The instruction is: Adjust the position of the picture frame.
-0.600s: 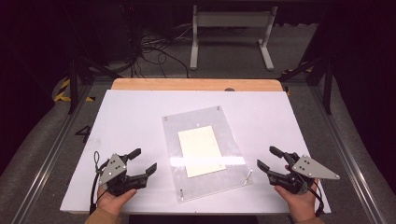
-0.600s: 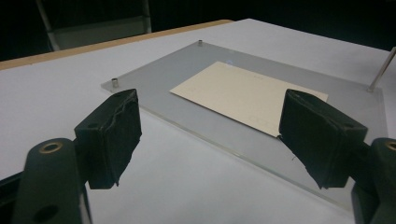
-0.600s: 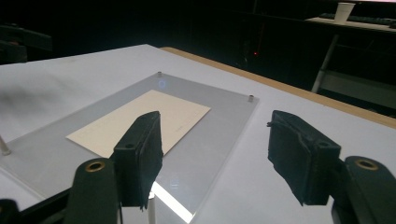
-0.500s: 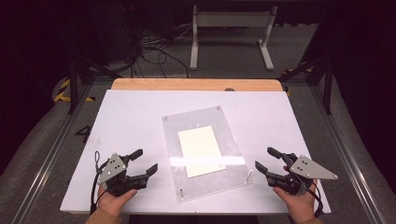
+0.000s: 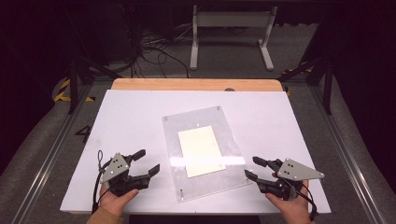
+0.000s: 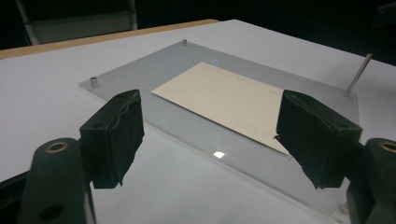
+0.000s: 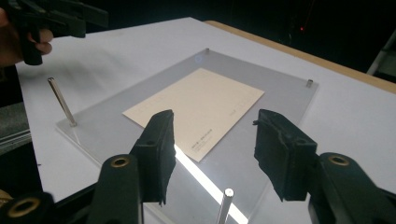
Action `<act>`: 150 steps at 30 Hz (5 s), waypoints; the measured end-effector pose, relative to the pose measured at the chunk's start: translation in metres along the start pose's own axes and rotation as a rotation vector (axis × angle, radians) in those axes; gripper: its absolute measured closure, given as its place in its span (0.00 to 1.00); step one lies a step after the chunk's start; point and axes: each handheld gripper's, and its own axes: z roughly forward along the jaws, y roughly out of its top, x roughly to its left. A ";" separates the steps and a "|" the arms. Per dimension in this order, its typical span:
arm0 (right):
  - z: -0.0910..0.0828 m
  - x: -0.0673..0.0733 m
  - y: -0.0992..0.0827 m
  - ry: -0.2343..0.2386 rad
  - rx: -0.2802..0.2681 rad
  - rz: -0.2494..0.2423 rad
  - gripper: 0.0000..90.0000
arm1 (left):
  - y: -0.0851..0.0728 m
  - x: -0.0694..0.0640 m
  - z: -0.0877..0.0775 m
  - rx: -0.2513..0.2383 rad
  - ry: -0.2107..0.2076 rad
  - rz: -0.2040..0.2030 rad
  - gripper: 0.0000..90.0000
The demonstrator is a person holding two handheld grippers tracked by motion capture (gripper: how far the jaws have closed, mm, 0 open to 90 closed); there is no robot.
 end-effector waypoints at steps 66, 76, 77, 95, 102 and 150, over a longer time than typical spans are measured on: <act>0.057 -0.134 -0.001 -0.194 0.371 0.108 0.94 | -0.003 0.003 0.011 0.089 0.008 -0.009 0.26; 0.046 -0.127 0.004 -0.326 0.302 0.140 0.78 | -0.004 0.004 0.011 0.097 0.009 -0.006 0.26; 0.040 -0.122 0.007 -0.345 0.268 0.128 0.73 | -0.004 0.004 0.011 0.099 0.009 -0.010 0.26; 0.051 0.011 0.012 0.199 0.100 0.064 0.63 | -0.002 0.002 0.020 0.111 -0.013 -0.013 0.26; 0.080 0.028 0.000 0.219 0.168 0.034 0.67 | -0.002 0.003 0.022 0.118 -0.016 -0.018 0.26; -0.001 -0.029 -0.036 -0.097 0.237 0.120 0.94 | 0.054 0.029 0.122 0.261 0.016 -0.034 0.47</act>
